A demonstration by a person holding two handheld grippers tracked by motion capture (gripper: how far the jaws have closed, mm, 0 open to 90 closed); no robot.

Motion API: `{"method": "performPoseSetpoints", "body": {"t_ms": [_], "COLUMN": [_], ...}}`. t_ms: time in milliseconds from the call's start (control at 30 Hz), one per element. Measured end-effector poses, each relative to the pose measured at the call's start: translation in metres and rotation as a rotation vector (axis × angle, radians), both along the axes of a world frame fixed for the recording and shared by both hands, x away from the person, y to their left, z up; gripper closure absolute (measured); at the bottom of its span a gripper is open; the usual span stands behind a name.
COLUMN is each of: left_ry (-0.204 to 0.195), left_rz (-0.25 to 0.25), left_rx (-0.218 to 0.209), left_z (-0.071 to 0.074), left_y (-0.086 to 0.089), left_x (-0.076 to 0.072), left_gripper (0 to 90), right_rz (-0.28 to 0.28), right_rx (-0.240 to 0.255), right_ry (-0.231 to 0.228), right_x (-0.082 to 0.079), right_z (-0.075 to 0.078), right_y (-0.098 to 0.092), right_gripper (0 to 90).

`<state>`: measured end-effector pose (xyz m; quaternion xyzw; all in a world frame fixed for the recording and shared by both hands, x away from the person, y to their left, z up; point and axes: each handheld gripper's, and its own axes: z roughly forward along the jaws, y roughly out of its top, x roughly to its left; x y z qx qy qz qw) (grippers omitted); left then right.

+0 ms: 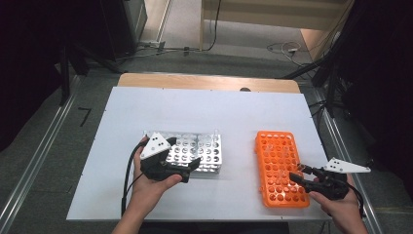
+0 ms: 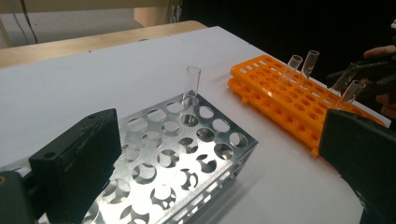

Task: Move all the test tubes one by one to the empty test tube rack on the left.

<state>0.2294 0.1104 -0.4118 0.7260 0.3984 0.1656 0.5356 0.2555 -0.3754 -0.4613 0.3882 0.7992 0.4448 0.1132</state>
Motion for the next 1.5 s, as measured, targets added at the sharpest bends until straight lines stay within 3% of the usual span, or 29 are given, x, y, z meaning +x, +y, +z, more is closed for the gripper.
{"method": "performPoseSetpoints", "body": {"t_ms": [200,433,867,1300,1367,1500], "left_ry": [0.011,0.019,0.023,0.019,0.019,0.017], "left_rz": [0.014,0.028,0.023,0.025,0.025,0.024], "left_rx": [0.012,0.004,0.005,0.003,0.003,0.003], "left_z": [-0.006,-0.007,-0.009,-0.008,-0.008,-0.007], "left_y": [0.007,0.012,0.011,0.013,0.013,0.012], "left_x": [-0.004,-0.004,-0.003,-0.004,-0.004,-0.004], "left_gripper": [0.0,0.0,0.0,0.0,0.0,0.0], "right_rz": [-0.003,0.003,0.013,-0.045,-0.058,-0.039], "right_rx": [-0.019,-0.042,-0.055,0.034,0.061,0.068], "right_ry": [0.009,-0.026,-0.052,-0.071,-0.082,-0.103], "right_x": [0.002,0.003,0.002,-0.002,-0.003,-0.003], "right_z": [-0.006,-0.009,-0.009,0.025,0.036,0.048], "right_y": [0.000,0.005,0.007,0.000,-0.001,0.005], "right_gripper": [56.5,68.1,73.7,73.9,73.9,73.9]}}
